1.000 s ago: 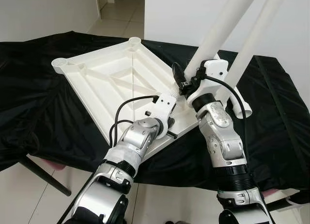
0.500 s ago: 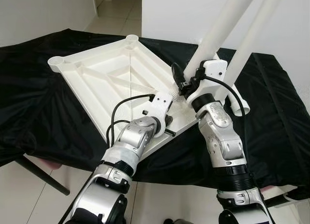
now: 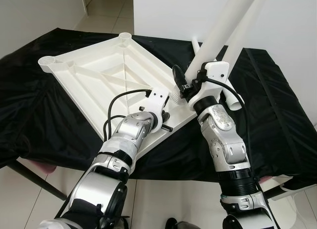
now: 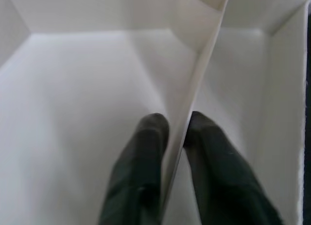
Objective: Building children table
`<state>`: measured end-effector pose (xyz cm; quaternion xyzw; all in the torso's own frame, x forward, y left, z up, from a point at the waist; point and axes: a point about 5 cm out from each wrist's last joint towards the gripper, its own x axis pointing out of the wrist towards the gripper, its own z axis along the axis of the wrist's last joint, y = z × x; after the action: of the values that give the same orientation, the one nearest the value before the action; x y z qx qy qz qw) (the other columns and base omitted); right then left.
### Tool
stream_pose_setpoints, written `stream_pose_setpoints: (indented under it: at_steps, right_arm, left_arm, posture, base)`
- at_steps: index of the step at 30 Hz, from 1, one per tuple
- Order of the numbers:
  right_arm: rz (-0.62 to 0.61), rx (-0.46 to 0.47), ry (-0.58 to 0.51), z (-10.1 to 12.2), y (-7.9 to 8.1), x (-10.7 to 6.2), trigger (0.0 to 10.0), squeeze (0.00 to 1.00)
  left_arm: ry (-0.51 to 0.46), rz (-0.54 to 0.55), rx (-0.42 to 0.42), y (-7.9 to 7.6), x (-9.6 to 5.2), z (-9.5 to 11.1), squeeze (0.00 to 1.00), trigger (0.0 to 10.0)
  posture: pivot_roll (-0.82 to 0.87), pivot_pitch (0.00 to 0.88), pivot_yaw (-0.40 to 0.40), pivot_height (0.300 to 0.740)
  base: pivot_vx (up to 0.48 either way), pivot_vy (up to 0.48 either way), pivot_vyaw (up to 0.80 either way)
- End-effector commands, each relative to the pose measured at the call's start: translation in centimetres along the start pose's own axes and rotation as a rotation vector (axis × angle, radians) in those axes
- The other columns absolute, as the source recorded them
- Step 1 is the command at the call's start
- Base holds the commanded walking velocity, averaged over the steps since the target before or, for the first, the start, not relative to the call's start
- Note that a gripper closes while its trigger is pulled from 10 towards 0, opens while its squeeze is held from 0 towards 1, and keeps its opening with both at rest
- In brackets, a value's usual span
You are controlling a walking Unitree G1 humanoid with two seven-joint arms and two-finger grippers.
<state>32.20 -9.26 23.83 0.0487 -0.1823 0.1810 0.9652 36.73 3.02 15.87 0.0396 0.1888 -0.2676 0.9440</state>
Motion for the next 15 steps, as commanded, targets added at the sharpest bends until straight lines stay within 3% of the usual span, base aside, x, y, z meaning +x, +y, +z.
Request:
stream_pose_setpoints:
  at_steps: [1, 9, 10, 15]
  right_arm:
    - [-0.002, 0.0, -0.01, 0.3, -0.1, -0.2, 10.0, 0.0]
    - [-0.001, 0.0, -0.009, 0.3, -0.1, -0.2, 10.0, 0.0]
    - [-0.001, 0.0, -0.008, 0.3, -0.1, -0.1, 10.0, 0.0]
    - [-0.002, -0.001, -0.007, 0.2, -0.1, -0.1, 10.0, 0.0]
  left_arm:
    - [-0.156, 0.17, 0.043, 1.2, -0.8, 3.1, 1.0, 10.0]
    - [-0.189, 0.133, 0.064, 0.8, -0.8, 3.6, 1.0, 10.0]
    - [-0.235, 0.072, 0.074, 0.5, -1.0, 4.2, 0.0, 10.0]
    - [-0.307, -0.019, 0.083, 0.1, -1.7, 4.9, 0.0, 10.0]
  posture:
    - [0.1, 0.052, -0.01, 0.74]
    - [0.11, 0.055, -0.012, 0.74]
    - [0.11, 0.061, -0.015, 0.74]
    - [0.11, 0.062, -0.014, 0.74]
  base:
    - [0.0, 0.0, 0.0]
    - [0.0, 0.0, 0.0]
    - [0.0, 0.0, 0.0]
    - [0.0, 0.0, 0.0]
